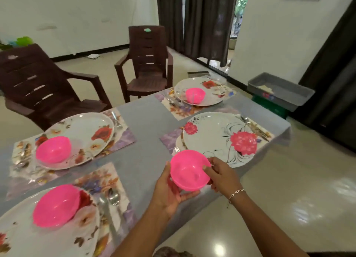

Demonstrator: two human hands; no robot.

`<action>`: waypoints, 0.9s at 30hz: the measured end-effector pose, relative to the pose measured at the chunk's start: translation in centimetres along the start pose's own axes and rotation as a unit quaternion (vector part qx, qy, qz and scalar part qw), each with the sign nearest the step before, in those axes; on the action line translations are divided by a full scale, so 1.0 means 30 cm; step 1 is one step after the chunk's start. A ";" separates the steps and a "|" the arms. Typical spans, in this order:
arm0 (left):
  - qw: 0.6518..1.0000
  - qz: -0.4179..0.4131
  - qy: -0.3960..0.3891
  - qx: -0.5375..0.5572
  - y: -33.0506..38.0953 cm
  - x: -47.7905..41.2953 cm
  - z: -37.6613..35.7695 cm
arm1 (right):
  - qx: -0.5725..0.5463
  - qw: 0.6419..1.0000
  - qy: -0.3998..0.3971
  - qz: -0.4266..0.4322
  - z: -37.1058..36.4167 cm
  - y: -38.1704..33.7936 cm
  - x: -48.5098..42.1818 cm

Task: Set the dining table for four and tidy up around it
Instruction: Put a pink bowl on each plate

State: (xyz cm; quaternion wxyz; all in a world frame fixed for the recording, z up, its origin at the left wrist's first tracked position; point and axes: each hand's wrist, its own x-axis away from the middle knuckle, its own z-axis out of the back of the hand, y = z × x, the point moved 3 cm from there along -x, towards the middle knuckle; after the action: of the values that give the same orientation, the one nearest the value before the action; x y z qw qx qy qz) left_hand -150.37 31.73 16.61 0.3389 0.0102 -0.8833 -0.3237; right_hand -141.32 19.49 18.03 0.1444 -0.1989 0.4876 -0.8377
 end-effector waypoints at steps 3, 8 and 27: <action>1.000 0.017 -0.007 -0.019 -0.041 -0.073 -0.102 | 0.013 1.000 0.023 -0.005 0.120 0.049 -0.038; 0.998 0.043 -0.031 -0.038 -0.084 -0.230 -0.245 | 0.049 0.998 0.031 -0.019 0.270 0.142 -0.167; 0.993 0.002 0.120 0.006 0.063 -0.780 -0.453 | 0.175 0.983 -0.003 -0.052 0.550 0.284 -0.908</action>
State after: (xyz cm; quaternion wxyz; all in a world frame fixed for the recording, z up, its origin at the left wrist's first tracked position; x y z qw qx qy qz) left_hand -123.75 31.10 11.48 0.4428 0.0497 -0.8383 -0.3142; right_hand -109.13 14.72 12.69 0.1345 -0.1988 0.3223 -0.9157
